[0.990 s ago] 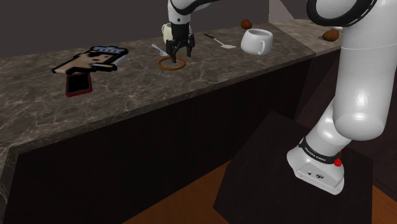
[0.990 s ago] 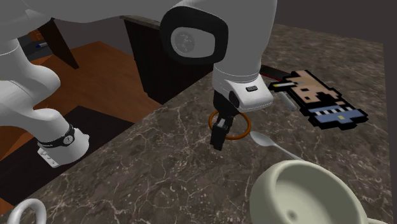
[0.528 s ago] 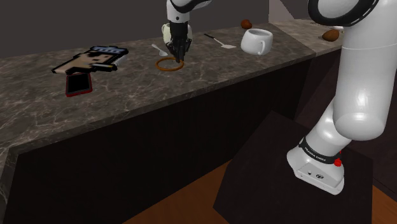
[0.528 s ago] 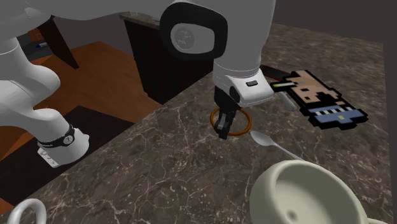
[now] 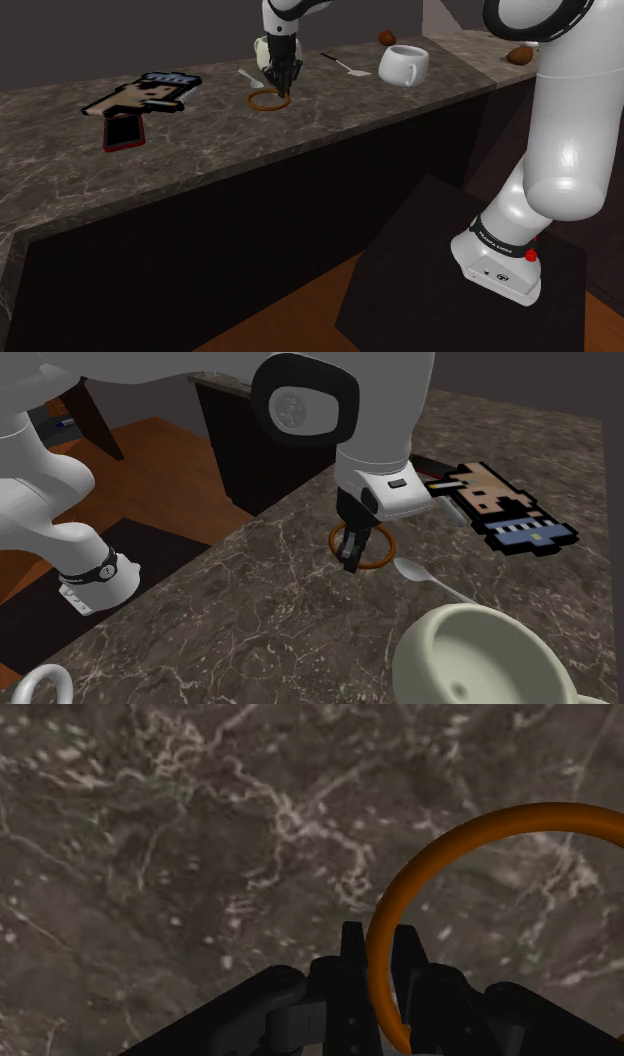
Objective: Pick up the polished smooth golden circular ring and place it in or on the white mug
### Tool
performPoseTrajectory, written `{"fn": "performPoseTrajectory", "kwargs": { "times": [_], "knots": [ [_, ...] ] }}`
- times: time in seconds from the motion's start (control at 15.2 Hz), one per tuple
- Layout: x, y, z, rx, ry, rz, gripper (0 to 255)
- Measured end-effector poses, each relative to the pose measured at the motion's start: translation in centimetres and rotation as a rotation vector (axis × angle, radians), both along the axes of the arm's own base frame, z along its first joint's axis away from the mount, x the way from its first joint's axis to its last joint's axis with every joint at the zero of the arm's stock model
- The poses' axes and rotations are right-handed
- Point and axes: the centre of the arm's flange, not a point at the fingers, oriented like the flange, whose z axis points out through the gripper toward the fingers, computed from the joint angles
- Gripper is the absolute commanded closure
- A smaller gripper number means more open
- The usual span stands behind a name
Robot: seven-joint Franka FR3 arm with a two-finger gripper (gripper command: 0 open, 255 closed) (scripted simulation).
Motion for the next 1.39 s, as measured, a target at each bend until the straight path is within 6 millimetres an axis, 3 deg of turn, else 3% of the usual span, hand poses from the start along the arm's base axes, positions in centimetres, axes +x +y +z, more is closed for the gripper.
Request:
{"fn": "performPoseTrajectory", "kwargs": {
  "times": [1.39],
  "knots": [
    [0.1, -0.5, 10.4, -0.005, 0.009, -0.005, 255]
  ]
}}
